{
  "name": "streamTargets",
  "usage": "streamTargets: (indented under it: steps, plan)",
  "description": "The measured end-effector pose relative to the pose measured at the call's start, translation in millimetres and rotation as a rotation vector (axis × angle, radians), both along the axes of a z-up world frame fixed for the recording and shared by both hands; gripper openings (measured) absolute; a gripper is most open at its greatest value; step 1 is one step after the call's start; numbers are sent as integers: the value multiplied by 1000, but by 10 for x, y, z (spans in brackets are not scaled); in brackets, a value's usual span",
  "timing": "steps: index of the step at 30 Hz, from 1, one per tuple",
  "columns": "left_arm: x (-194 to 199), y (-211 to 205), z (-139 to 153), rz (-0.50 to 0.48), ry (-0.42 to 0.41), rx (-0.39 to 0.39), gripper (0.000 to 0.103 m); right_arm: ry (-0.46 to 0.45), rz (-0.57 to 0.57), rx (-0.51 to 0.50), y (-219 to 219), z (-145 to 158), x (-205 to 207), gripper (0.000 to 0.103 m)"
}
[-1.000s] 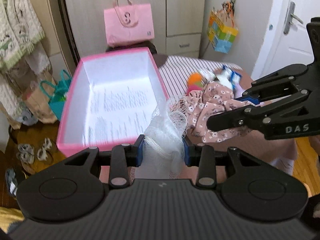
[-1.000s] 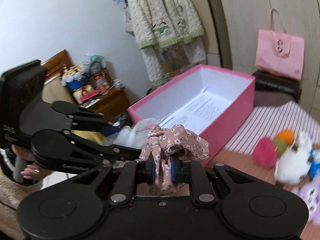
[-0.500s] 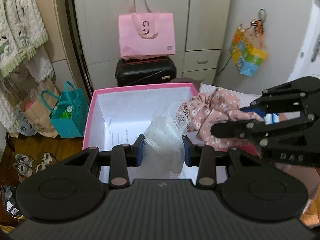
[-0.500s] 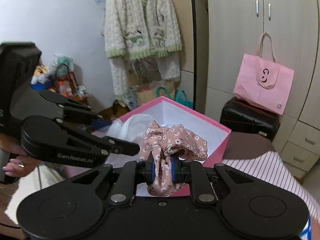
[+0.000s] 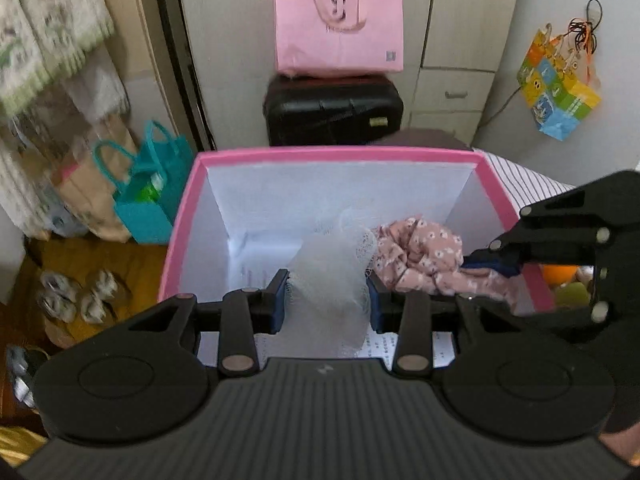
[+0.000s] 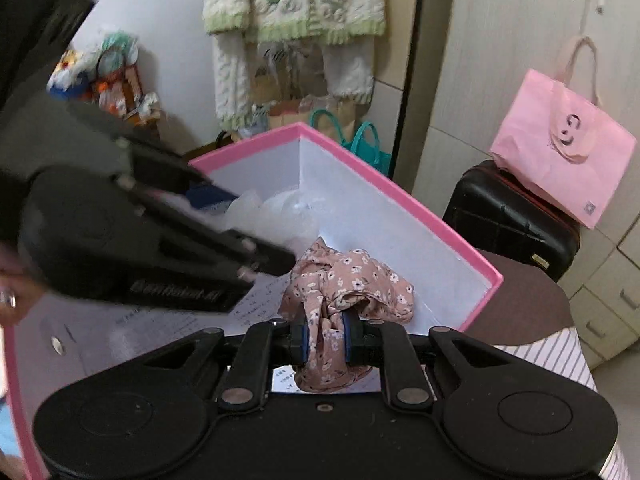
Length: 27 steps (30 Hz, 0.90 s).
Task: Organize soft objects
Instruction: 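Open both tools to drop the pouch and scrunchie into the box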
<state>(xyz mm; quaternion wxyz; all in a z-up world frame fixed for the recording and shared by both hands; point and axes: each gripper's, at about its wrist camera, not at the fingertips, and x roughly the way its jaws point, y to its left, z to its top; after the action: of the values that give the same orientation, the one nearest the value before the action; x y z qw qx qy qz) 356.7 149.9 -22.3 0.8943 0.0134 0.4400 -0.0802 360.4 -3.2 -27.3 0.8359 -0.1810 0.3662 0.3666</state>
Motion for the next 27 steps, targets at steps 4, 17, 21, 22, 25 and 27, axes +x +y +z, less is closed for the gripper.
streamTargets:
  steps: [4, 17, 21, 22, 25, 27]
  plan:
    - [72, 36, -93, 48, -2, 29, 39, -36, 30, -67, 102, -73, -40, 22]
    - [-378, -41, 197, 8, -144, 130, 75, -129, 25, -10, -146, 251, -344, 67]
    - [-581, -31, 334, -12, -152, 122, 77, -103, 21, 80, -409, 417, -565, 67]
    - [-632, -23, 365, -26, -146, 114, 77, -97, 23, 96, -469, 456, -629, 67]
    - [-824, -19, 467, -71, -129, 91, 78, -82, 23, 111, -576, 551, -843, 67]
    - [-1008, -27, 543, -97, -149, 93, 80, -79, 26, 122, -619, 614, -1004, 67]
